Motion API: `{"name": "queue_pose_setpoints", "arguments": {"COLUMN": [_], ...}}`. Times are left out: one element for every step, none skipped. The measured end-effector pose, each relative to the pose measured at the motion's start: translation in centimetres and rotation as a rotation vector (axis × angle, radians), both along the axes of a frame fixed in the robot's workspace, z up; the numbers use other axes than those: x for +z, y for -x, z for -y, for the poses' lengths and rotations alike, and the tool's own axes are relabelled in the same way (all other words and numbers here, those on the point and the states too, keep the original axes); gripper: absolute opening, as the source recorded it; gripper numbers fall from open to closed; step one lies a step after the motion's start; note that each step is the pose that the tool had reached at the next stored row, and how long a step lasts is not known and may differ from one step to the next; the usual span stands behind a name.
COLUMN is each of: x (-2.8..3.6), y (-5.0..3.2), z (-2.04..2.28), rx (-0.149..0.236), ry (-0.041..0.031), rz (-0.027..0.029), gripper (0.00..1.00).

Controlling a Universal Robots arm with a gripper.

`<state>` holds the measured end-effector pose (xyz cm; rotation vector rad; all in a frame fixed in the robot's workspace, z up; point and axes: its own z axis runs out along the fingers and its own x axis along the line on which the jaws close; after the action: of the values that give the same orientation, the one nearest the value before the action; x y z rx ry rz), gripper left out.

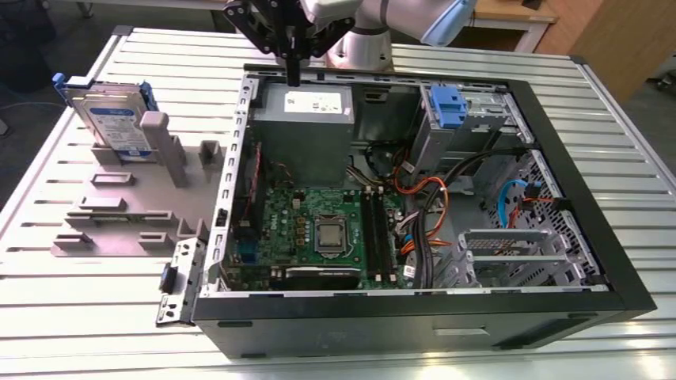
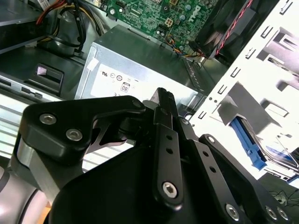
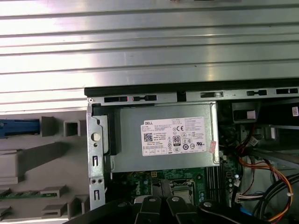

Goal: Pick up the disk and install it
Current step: 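Reach for the disk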

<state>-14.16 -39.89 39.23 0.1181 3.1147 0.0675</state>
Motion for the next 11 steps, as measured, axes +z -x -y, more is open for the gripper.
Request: {"name": "queue_pose_setpoints", "arguments": {"x": [0.00,0.00,-0.01,-0.01,-0.01,-0.01,-0.01,-0.02,-0.02,-0.02,-0.02], "y": [0.01,0.03,0.04,0.06,0.08,0.11,0.13,0.17,0.20,0.23,0.25], "z": [0.00,0.00,0.00,0.00,0.00,0.00,0.00,0.00,0.00,0.00,0.00], "rx": [0.000,0.000,0.000,0.000,0.000,0.000,0.000,0.000,0.000,0.000,0.000], "ry": [0.0000,0.0000,0.0000,0.0000,0.0000,0.0000,0.0000,-0.0001,0.0000,-0.0001,0.0000], "rz": [0.0000,0.0000,-0.0002,-0.0003,-0.0004,-0.0005,-0.0006,-0.0005,-0.0006,-0.0006,-0.0008], "gripper": [0.11,0.11,0.11,0.11,0.11,0.11,0.11,0.11,0.11,0.11,0.11]}}
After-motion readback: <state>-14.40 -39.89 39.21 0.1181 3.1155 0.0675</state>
